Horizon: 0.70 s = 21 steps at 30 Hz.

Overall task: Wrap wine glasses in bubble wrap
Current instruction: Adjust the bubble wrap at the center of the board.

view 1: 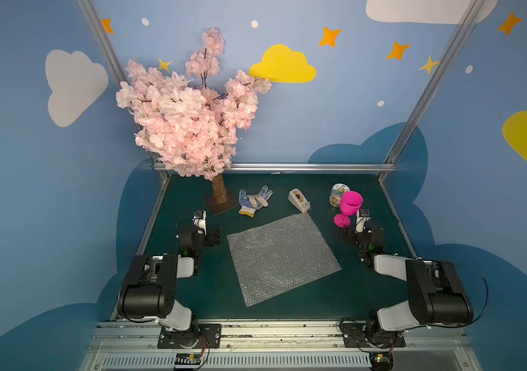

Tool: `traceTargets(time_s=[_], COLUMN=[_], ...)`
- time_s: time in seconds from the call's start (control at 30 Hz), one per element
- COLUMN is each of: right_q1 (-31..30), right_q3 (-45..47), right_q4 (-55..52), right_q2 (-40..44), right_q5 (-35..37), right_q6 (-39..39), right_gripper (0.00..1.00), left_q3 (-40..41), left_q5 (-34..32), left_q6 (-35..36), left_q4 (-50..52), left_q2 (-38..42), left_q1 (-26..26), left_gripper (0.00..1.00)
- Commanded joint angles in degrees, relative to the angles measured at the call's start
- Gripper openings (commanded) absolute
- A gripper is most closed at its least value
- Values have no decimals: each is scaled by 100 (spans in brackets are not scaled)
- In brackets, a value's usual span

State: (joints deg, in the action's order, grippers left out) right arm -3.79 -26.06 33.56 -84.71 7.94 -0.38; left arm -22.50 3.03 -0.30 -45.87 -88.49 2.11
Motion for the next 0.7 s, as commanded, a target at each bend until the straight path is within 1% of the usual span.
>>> traceTargets(time_s=[0.0,0.37,0.47,0.5,0.53,0.57,0.6,0.63,0.67], right_q1=[-5,6,-7,1,54,77,45,-14,-106], right_q3=[-92,-105,-145,-262,-421,-559,-695,-791,-837], right_q4=[-25,-34,-44,-376,-870,-1297,-1750,-2165,-2529], right_q2=[72,66,177,339,486,603,749,890,1092], right_q5=[22,-7,76,171,45,-2,98,151,248], right_q6=[-1,6,87,204,161,135,228,312,411], right_gripper=[86,86,82,83,83,83,83,82,82], left_q3=[-88,-88,-116,-123,-100,-32,-141,-405,-744], left_q5=[-12,-81,-161,-54,14,-85,-78,-52,-238], left_q6=[23,56,0,-55,-75,-174,-366,-502,-597], left_q4=[52,56,80,94,54,-141,174,1042,1766], left_q2=[58,54,51,33,49,109,282,559,850], left_q1=[6,-29,-47,15,68,95,225,355,404], left_gripper=[100,100,100,100,100,100,100,100,100])
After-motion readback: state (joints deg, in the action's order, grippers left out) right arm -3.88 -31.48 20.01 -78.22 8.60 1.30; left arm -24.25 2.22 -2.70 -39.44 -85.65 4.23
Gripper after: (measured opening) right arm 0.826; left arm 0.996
